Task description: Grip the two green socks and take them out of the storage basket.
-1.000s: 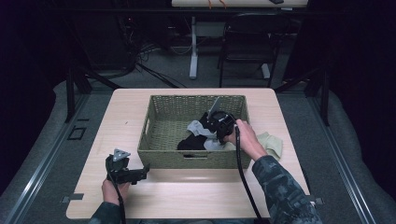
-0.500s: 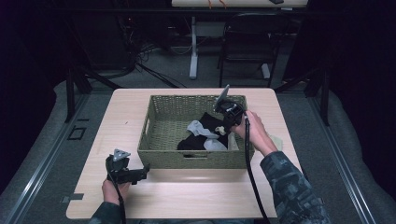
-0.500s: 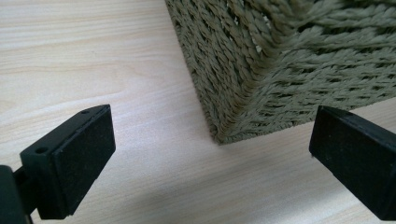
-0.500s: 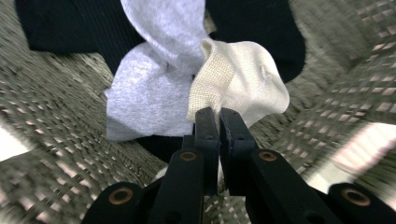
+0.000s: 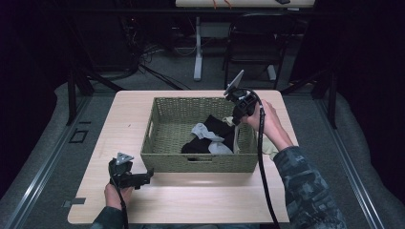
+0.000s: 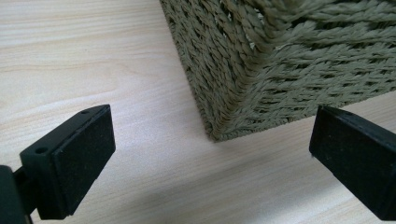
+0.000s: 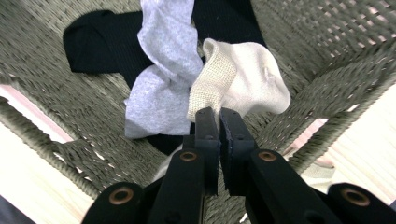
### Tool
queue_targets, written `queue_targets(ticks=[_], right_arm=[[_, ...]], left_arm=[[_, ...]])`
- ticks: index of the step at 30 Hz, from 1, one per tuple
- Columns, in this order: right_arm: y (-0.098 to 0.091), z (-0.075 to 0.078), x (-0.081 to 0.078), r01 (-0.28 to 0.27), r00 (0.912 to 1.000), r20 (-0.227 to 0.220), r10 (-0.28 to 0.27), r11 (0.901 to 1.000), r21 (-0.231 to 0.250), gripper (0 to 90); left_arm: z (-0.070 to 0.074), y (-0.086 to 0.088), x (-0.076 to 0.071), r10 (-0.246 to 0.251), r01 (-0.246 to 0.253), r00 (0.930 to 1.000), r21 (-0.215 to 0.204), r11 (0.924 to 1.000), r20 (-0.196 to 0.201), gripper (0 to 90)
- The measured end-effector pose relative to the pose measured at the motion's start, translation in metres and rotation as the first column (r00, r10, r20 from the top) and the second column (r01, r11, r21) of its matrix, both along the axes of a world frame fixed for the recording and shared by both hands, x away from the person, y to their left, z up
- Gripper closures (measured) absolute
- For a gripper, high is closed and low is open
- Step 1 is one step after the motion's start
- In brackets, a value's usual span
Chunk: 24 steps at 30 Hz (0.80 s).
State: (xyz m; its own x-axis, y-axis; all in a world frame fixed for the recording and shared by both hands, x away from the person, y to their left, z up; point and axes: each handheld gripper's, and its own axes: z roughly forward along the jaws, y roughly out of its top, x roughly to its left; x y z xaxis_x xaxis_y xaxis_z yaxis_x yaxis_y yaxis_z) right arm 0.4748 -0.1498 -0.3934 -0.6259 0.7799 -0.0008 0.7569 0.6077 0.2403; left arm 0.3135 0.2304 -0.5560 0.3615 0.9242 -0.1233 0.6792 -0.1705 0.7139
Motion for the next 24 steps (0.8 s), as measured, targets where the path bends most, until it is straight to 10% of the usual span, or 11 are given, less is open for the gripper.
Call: queue_targets(ticks=[24], right_arm=[[-0.003,0.057,0.009,0.022,0.9983,0.053,-0.024,0.9987,0.045,87.4]], left_arm=[[0.0,-0.003,0.0,-0.003,0.003,1.0,0.004,1.0,0.009,0.2]])
